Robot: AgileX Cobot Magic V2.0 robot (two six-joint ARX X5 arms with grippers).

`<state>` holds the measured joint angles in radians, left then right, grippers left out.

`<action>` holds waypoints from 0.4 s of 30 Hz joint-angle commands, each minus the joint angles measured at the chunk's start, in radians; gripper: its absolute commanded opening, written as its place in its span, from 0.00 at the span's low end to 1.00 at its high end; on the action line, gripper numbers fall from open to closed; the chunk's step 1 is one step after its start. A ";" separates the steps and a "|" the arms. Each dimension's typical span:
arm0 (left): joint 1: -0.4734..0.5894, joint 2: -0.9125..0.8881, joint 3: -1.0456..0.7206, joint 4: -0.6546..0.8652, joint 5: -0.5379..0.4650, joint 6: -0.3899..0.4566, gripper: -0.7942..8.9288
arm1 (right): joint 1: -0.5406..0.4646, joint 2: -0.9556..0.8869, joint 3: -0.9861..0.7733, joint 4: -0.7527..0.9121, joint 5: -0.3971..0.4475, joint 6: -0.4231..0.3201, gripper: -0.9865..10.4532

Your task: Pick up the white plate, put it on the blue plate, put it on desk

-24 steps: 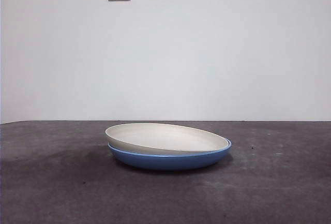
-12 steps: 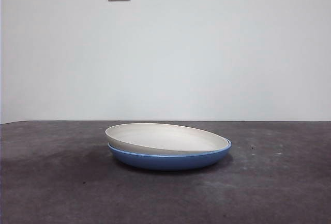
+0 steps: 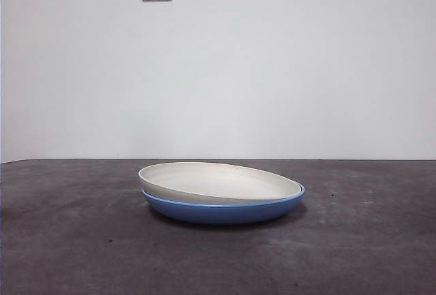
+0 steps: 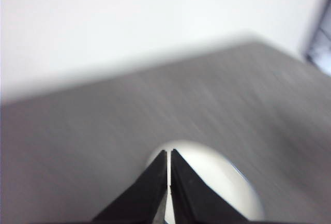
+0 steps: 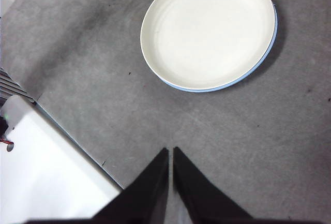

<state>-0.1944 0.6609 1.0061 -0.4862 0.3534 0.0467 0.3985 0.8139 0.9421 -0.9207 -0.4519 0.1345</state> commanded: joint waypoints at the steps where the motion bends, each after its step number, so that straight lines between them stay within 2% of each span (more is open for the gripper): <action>1: 0.075 -0.093 -0.106 0.216 -0.090 0.069 0.09 | 0.006 0.006 0.018 0.010 -0.001 -0.012 0.09; 5: 0.154 -0.222 -0.288 0.422 -0.221 0.092 0.09 | 0.006 0.007 0.018 0.010 -0.001 -0.012 0.09; 8: 0.194 -0.306 -0.422 0.494 -0.258 0.092 0.09 | 0.006 0.006 0.018 0.010 -0.001 -0.012 0.09; 12: 0.226 -0.396 -0.579 0.518 -0.261 0.092 0.09 | 0.006 0.006 0.018 0.010 -0.001 -0.012 0.09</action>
<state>0.0288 0.2722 0.4435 0.0177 0.0986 0.1226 0.3985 0.8139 0.9421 -0.9203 -0.4519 0.1345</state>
